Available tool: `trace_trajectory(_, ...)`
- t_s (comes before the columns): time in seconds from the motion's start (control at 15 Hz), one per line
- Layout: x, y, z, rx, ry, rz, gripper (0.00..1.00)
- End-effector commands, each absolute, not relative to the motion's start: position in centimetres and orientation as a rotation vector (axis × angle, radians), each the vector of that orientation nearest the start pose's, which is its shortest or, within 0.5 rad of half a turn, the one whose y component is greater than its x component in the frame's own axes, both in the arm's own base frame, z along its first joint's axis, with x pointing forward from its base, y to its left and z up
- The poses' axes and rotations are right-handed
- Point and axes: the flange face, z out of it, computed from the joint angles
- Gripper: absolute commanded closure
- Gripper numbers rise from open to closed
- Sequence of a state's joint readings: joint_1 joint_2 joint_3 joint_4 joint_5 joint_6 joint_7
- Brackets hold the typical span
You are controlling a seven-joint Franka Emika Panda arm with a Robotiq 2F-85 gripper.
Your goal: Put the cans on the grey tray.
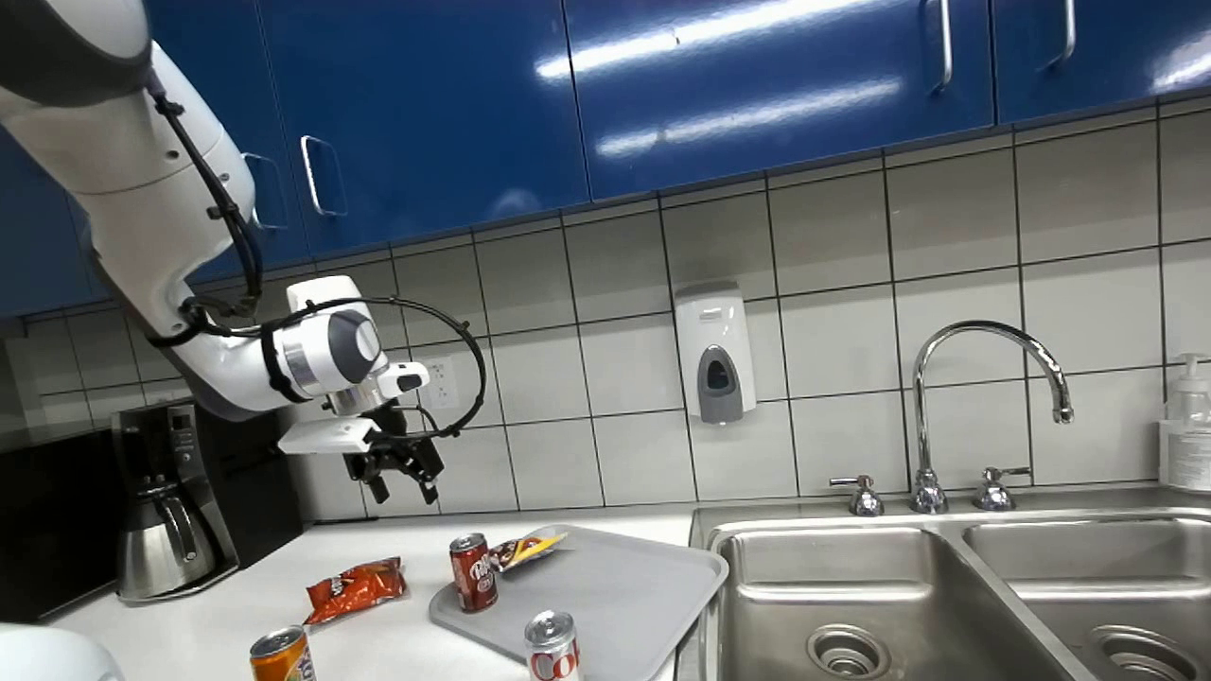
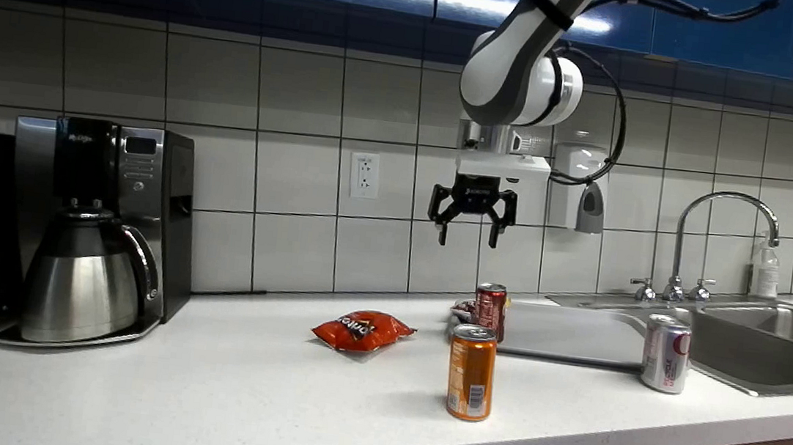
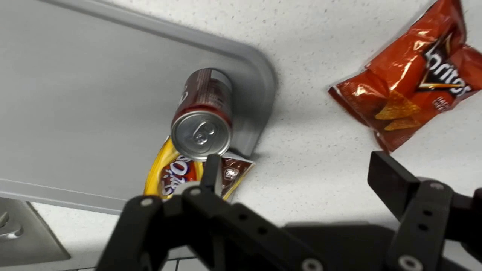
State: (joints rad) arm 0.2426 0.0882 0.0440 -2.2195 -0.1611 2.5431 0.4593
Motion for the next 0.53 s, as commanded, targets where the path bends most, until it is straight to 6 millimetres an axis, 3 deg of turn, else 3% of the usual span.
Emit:
trace_trajectory(0.0,50.3,18.5,38.2,-3.086,0.006,-0.35,0.0)
trace_trajectory(0.2,48.6,21.0,39.2,-3.066,-0.003,-0.307,0.0)
trace_trajectory(0.47,46.5,22.8,40.4,-3.076,-0.01,-0.257,0.0)
